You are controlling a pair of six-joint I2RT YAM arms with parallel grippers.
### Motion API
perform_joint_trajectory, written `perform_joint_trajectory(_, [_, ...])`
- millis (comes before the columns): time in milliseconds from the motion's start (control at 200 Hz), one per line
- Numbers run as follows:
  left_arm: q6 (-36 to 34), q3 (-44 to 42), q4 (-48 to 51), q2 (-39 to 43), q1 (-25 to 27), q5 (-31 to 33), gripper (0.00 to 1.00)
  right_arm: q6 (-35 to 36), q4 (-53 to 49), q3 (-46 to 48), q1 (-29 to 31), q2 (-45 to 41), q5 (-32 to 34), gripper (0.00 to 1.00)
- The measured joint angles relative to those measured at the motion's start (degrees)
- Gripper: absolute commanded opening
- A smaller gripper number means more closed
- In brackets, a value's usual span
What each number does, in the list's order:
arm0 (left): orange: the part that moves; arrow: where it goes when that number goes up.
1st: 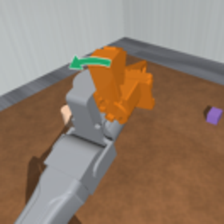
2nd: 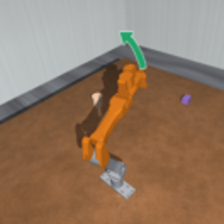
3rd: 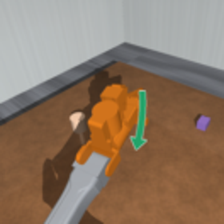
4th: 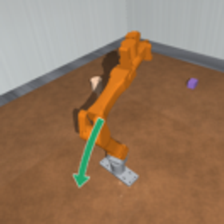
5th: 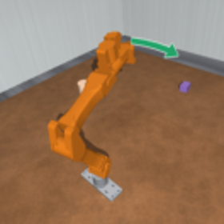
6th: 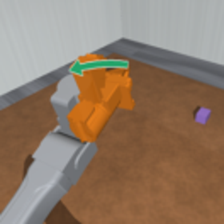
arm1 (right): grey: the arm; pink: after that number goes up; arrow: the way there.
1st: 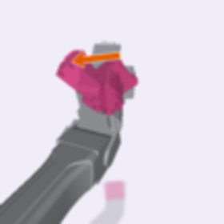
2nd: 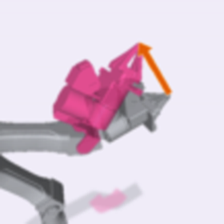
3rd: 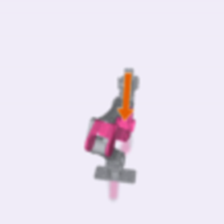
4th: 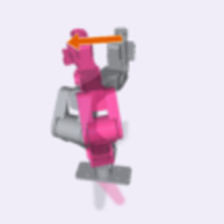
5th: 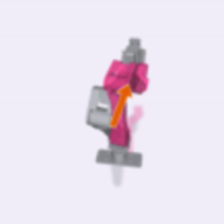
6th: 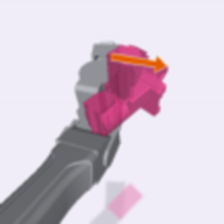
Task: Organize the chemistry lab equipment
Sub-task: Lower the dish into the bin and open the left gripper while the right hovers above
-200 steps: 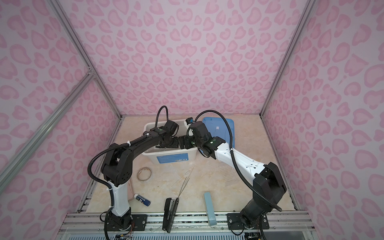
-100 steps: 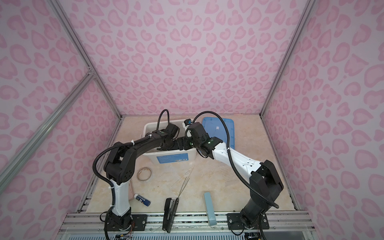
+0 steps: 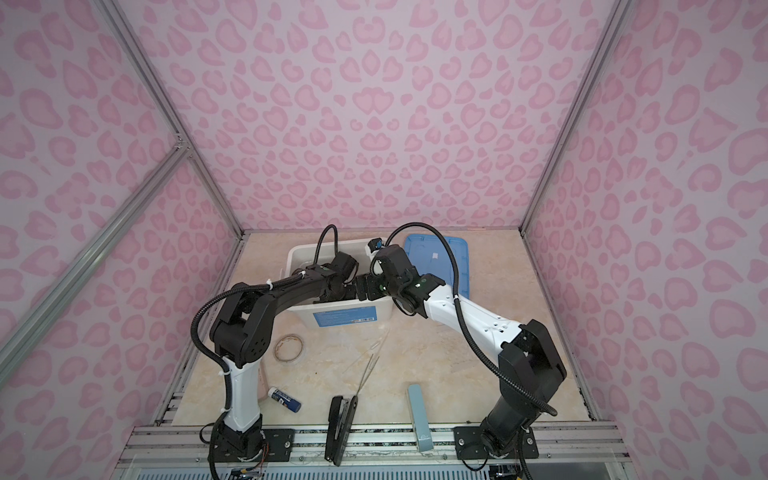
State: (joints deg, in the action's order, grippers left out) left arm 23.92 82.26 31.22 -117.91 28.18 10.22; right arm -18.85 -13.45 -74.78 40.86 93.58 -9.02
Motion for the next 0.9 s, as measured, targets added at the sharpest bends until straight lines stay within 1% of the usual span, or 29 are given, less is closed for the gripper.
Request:
perform_joint_trajectory(360, [-0.57, -0.39, -1.33, 0.07, -0.48, -0.22, 0.66, 0.0, -0.22, 0.07, 0.0, -0.15, 0.37, 0.89])
perform_joint_trajectory(505, [-0.57, -0.39, -1.36, 0.07, -0.48, -0.39, 0.71, 0.0, -0.24, 0.07, 0.0, -0.28, 0.42, 0.89])
perform_joint_trajectory(900, [-0.61, -0.42, -1.53, 0.07, -0.59, -1.01, 0.74, -0.02, -1.27, 0.07, 0.02, -0.28, 0.42, 0.89])
